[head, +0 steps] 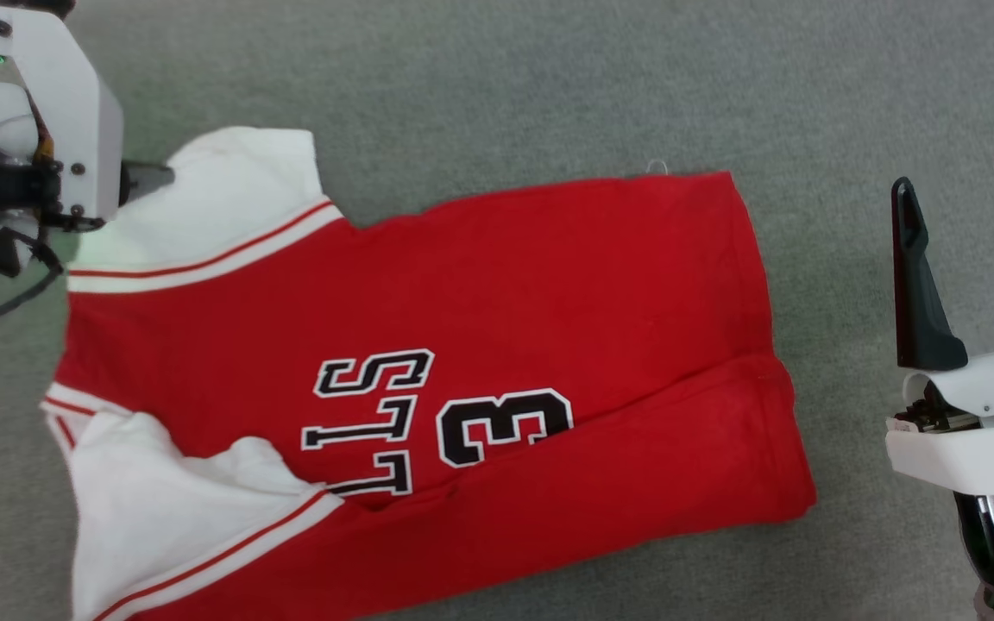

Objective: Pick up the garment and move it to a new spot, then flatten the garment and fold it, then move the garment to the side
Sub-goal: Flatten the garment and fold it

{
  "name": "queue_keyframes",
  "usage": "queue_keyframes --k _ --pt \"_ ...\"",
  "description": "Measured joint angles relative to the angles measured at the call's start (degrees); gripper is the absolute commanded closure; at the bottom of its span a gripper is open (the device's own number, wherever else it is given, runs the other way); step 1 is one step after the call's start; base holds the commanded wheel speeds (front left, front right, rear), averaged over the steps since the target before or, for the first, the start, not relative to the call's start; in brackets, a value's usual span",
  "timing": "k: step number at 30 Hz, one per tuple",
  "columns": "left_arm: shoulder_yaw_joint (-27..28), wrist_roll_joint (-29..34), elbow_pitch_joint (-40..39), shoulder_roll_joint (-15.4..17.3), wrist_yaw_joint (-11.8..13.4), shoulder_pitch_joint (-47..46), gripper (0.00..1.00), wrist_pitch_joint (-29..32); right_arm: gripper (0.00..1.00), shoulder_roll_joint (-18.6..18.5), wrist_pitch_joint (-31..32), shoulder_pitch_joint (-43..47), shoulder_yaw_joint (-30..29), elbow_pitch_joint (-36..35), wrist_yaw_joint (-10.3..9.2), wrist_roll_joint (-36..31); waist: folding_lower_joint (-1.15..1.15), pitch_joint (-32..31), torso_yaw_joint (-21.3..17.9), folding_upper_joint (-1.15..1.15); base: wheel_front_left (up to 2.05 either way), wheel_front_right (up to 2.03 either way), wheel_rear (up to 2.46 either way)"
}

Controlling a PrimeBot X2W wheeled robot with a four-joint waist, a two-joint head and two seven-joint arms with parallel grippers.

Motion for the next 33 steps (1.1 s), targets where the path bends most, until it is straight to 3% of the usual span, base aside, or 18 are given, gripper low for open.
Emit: queue_keyframes --k 5,10,15,16,18,19,26,33 --pt "-1.0 -0.8 1.7 -1.2 1.2 -1.5 0.0 5.1 0.0 0.4 0.2 -0.1 -0.5 -0.1 0.0 0.6 0.0 2.6 -1.2 0.0 0.0 0.0 0.0" --pt "-2.0 0.4 2.0 -1.0 0.7 -2.9 0.0 6.4 0.0 1.4 0.7 -1.0 -0.3 -0.5 0.0 1.7 0.0 4.3 -1.8 0.0 0.0 0.0 0.0" --pt "-1.4 -0.9 3.5 -1.9 2.6 -3.7 0.0 8.4 0.0 1.5 1.0 -1.7 -0.4 -0.5 0.0 1.9 0.0 5.5 -2.0 0.0 0.0 0.0 0.0" --pt "-1.1 -1.4 3.7 -2.2 3.1 -3.8 0.05 8.9 0.0 1.5 1.2 -2.0 -0.5 -0.6 0.0 1.9 0.0 5.6 -1.9 0.0 0.0 0.0 0.0" --pt "0.0 -3.0 4.7 -2.9 4.8 -3.8 0.71 9.6 0.0 1.6 1.5 -2.1 -0.6 -0.6 0.0 2.1 0.0 5.6 -1.8 0.0 0.0 0.0 0.0" --pt "0.1 -3.5 4.9 -3.1 5.1 -3.7 1.0 9.7 0.0 1.5 1.5 -2.1 -0.7 -0.7 0.0 2.1 0.0 5.5 -1.7 0.0 0.0 0.0 0.0" --pt "0.9 -5.3 4.3 -4.5 7.6 -3.0 1.0 11.3 0.0 1.6 2.5 -2.3 -1.6 -0.9 0.0 2.6 0.0 5.2 -0.8 0.0 0.0 0.0 0.0" --pt "1.0 -5.4 2.3 -4.5 7.5 -2.4 1.0 10.5 0.0 1.4 7.3 -3.4 -1.8 1.0 -0.01 4.8 0.0 4.4 0.0 0.0 0.0 0.0 0.0"
